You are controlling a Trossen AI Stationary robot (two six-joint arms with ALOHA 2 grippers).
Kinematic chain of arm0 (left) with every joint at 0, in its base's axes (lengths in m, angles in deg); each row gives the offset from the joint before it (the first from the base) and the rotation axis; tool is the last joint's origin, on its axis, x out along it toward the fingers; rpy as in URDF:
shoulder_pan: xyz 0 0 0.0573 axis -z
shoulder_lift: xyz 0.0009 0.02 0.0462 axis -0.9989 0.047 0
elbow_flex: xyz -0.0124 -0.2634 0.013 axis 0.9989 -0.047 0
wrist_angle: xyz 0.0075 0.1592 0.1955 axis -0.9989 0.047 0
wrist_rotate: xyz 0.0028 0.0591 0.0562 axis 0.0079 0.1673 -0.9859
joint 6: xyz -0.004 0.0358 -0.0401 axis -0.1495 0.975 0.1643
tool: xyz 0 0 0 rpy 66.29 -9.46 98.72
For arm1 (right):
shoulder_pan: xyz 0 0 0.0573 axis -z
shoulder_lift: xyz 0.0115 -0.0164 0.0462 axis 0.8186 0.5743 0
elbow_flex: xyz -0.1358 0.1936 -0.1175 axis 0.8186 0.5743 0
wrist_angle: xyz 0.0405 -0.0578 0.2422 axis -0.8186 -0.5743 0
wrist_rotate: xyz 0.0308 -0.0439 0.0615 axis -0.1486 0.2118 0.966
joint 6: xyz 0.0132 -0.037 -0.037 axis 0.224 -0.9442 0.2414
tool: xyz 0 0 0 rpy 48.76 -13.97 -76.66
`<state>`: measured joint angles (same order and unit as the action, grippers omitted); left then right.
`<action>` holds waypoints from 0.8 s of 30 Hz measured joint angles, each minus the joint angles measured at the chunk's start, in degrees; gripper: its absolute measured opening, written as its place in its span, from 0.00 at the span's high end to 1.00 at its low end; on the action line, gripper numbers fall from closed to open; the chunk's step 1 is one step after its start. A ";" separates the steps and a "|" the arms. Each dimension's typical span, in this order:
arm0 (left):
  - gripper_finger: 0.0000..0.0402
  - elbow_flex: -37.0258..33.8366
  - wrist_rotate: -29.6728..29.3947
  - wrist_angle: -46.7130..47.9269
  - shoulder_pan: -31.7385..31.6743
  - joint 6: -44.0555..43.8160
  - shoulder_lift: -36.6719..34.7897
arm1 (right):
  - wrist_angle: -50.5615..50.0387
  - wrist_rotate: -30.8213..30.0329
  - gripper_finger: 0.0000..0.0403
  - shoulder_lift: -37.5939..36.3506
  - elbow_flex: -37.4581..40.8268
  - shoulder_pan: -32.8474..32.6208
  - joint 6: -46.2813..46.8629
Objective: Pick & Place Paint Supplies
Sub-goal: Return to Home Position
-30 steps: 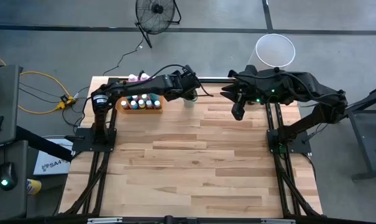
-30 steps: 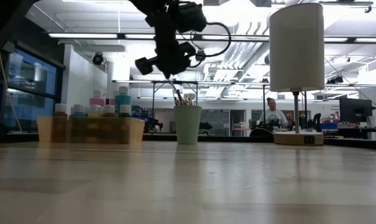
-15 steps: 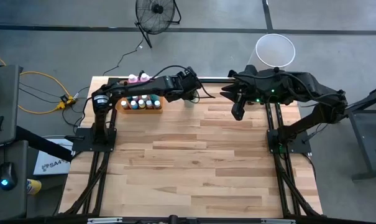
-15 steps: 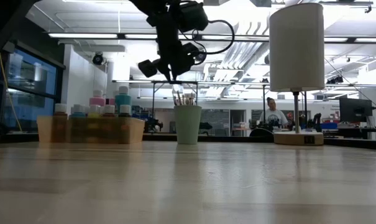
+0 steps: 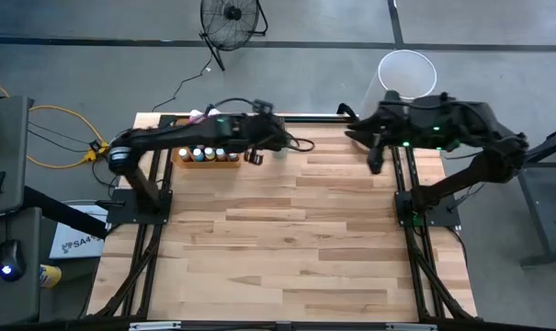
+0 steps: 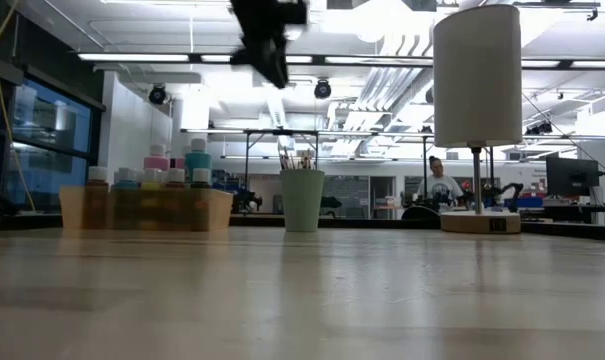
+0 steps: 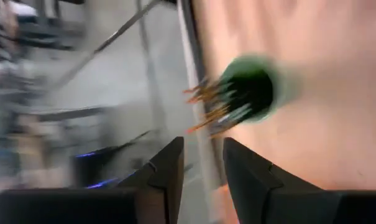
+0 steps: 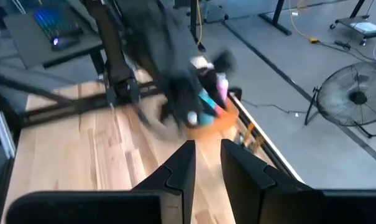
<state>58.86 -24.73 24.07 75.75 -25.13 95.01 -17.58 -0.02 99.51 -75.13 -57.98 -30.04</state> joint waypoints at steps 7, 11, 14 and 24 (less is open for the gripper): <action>0.73 0.02 18.85 11.68 3.13 -28.76 -14.00 | -12.46 -1.00 0.83 -5.40 0.00 -1.63 9.35; 0.73 -0.13 28.41 15.05 4.30 -35.91 -21.09 | -18.62 -5.26 0.83 -6.59 0.00 -1.64 21.98; 0.73 -3.53 30.77 13.58 6.47 -38.06 -27.37 | -20.51 -10.25 0.83 -6.09 1.67 -3.65 24.38; 0.73 -39.20 30.62 -15.11 18.10 -51.58 -56.89 | 18.31 -13.33 0.83 -16.04 36.10 -16.78 27.25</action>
<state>19.66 5.89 8.96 93.84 -76.71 38.12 0.73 -13.35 83.47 -39.02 -74.76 -2.79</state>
